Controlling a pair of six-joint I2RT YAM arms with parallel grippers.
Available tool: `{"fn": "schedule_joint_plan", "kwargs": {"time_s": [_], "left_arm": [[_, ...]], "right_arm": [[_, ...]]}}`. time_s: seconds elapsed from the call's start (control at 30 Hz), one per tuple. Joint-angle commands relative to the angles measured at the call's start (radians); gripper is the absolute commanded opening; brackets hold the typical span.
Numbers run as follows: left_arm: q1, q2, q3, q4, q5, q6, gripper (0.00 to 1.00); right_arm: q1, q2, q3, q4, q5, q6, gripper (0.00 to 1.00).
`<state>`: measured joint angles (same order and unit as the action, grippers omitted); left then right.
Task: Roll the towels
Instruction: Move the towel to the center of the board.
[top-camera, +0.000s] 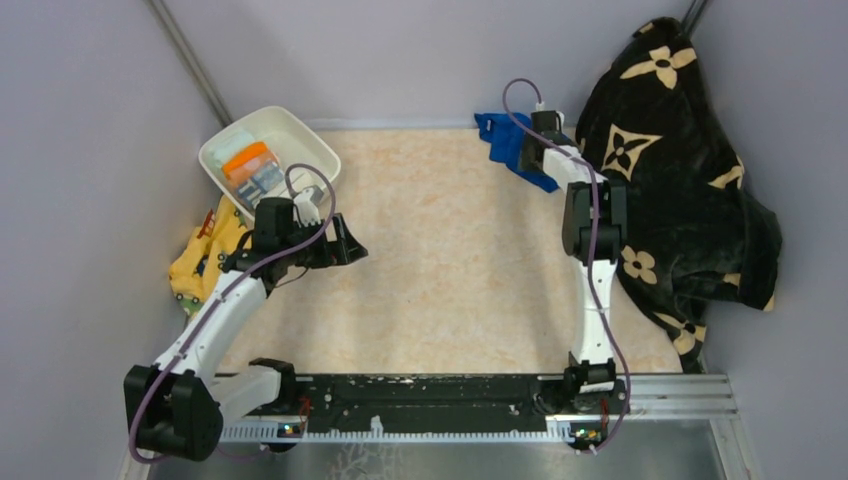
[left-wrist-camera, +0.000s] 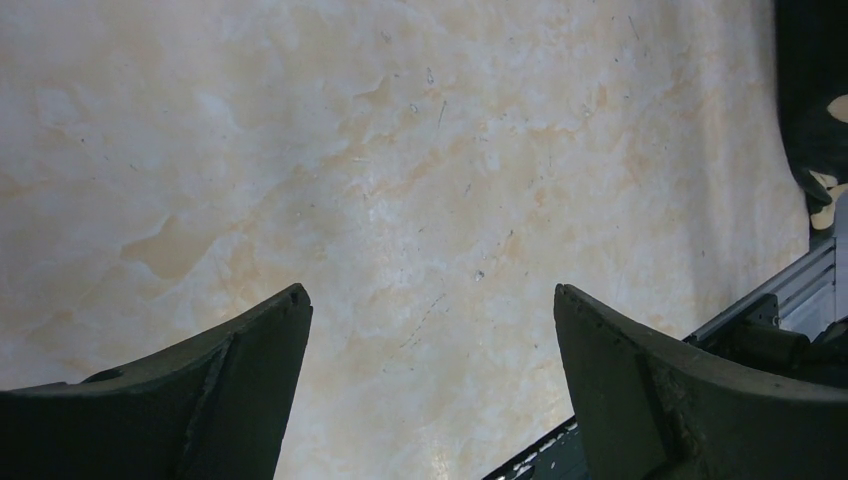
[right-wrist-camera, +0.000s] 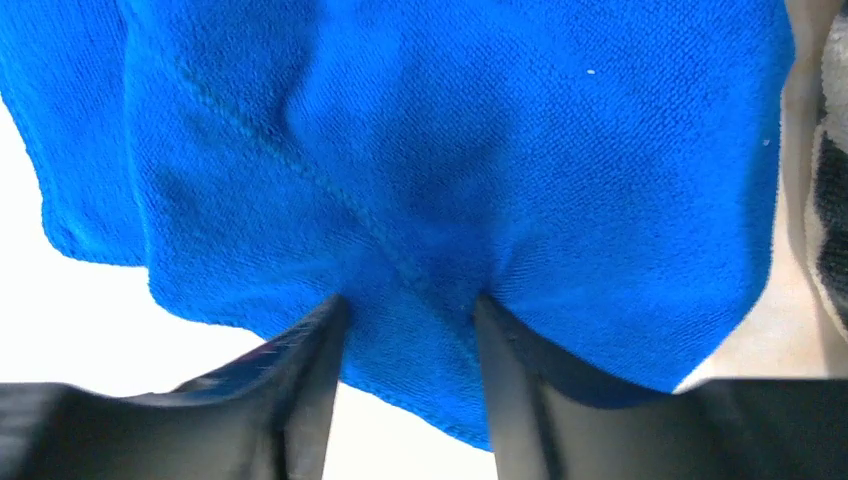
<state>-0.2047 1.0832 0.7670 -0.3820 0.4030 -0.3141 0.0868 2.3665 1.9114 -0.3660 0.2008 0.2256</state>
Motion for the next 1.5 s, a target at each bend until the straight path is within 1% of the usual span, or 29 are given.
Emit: {"fn": "schedule_joint_plan", "kwargs": {"time_s": [0.0,0.07,0.13,0.17,0.27,0.37,0.43,0.5,0.6,0.67,0.77,0.83,0.9,1.0,1.13,1.3,1.47], "left_arm": [[-0.007,-0.028,-0.016,0.032,0.005,-0.036,0.95],[-0.008,-0.016,-0.013,0.043,0.012,-0.036,0.95],[-0.009,0.006,-0.012,0.061,0.022,-0.042,0.95],[-0.009,0.017,-0.01,0.069,0.025,-0.047,0.95],[-0.01,0.064,0.002,0.085,0.036,-0.057,0.94],[-0.011,0.112,0.013,0.087,0.066,-0.063,0.94],[-0.014,0.135,0.011,0.092,0.085,-0.069,0.94],[-0.018,0.151,0.001,0.099,0.098,-0.076,0.93],[-0.027,0.161,-0.02,0.102,0.095,-0.086,0.92],[-0.033,0.166,-0.035,0.097,0.079,-0.092,0.91],[-0.043,0.183,-0.045,0.085,0.042,-0.092,0.87],[-0.057,0.209,-0.038,0.072,0.012,-0.082,0.84],[-0.08,0.245,-0.013,0.061,-0.041,-0.066,0.77],[-0.127,0.322,0.038,0.049,-0.105,-0.043,0.71],[-0.185,0.426,0.121,0.045,-0.193,-0.02,0.6],[-0.235,0.561,0.22,0.04,-0.279,0.01,0.54],[-0.268,0.673,0.318,0.019,-0.358,0.047,0.48]], "right_arm": [[0.001,0.029,-0.01,-0.167,-0.109,0.043,0.42],[0.025,-0.019,-0.113,-0.171,-0.153,0.059,0.27],[0.069,-0.095,-0.249,-0.149,-0.19,0.073,0.17],[0.095,-0.135,-0.329,-0.126,-0.23,0.083,0.15],[0.211,-0.271,-0.557,-0.051,-0.338,0.133,0.11],[0.352,-0.395,-0.782,-0.001,-0.358,0.186,0.1],[0.448,-0.479,-0.892,0.023,-0.367,0.235,0.11],[0.55,-0.567,-0.959,0.022,-0.358,0.272,0.14],[0.68,-0.676,-0.981,-0.009,-0.354,0.28,0.24],[0.726,-0.755,-0.959,-0.039,-0.333,0.274,0.32],[0.734,-0.829,-0.894,-0.081,-0.274,0.251,0.43],[0.735,-0.836,-0.832,-0.101,-0.194,0.203,0.49],[0.731,-0.827,-0.779,-0.097,-0.101,0.169,0.54],[0.698,-0.796,-0.737,-0.06,-0.041,0.149,0.57],[0.64,-0.756,-0.714,0.018,-0.055,0.148,0.57],[0.61,-0.729,-0.717,0.076,-0.054,0.119,0.59],[0.595,-0.736,-0.768,0.107,-0.063,0.11,0.59]]}}
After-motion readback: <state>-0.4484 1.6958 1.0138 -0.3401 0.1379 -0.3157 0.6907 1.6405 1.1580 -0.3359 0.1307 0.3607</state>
